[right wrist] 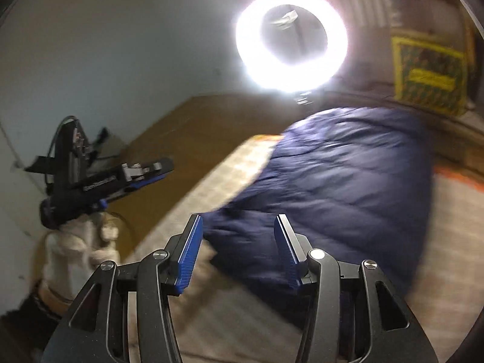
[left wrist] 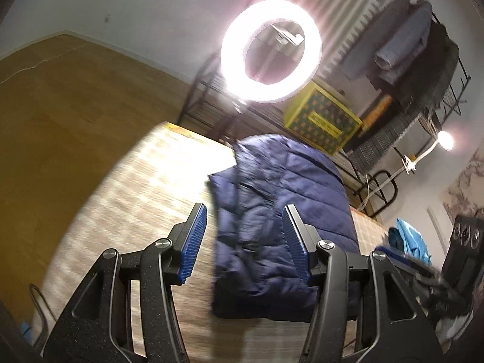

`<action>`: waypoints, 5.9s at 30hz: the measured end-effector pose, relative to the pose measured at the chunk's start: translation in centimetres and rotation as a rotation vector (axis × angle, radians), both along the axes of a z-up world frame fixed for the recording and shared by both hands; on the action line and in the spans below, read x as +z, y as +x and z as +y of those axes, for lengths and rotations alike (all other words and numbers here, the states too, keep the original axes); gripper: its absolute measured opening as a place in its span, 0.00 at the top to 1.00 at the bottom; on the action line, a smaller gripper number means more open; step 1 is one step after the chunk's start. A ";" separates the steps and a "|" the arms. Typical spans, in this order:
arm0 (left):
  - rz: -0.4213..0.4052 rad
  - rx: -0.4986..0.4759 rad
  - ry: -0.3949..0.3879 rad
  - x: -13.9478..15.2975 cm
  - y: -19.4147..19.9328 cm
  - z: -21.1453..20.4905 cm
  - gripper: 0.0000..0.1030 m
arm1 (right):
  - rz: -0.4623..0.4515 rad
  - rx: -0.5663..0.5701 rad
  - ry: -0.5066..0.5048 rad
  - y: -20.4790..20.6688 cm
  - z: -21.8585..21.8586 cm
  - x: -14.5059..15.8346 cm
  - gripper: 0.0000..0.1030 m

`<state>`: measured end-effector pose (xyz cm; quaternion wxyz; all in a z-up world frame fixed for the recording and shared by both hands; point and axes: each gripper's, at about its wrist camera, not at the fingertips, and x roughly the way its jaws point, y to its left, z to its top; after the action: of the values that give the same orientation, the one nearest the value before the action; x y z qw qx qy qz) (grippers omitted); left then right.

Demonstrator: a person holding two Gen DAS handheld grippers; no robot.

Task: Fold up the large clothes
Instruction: 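Fold the held edge over the jacket body and open the right tool, then grasp the folded navy jacket with the left tool while the right tool grasps it too, then lift the folded jacket with both tools and carry it toward the blue garment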

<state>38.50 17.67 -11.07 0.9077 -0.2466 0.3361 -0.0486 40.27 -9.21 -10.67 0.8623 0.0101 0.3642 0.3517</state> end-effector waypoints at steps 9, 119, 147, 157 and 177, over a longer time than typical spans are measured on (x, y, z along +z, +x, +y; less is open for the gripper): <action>0.070 -0.162 0.224 -3.6 2.9 -10.0 0.48 | -0.027 -0.207 -0.083 4.5 -7.8 -1.8 0.55; 0.267 -0.334 -0.469 -14.0 20.2 1.0 0.40 | 0.363 -0.173 0.335 16.1 -12.3 -13.2 0.29; 0.139 -0.314 -0.378 -9.4 15.9 -2.1 0.83 | 0.223 -0.209 0.152 12.9 -12.2 -8.6 0.82; 0.160 -0.424 -0.325 -6.8 12.0 -9.6 0.83 | 0.167 -0.240 0.032 8.0 -14.9 -5.2 0.83; 0.245 -0.591 -0.340 -2.1 1.1 -27.1 0.85 | 0.109 -0.420 -0.031 -7.6 -29.0 -0.8 0.84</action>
<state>39.57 -9.47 -13.22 0.7534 -0.2901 0.4864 -0.3341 32.64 -38.18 -11.50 0.8957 0.0913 0.4056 0.1576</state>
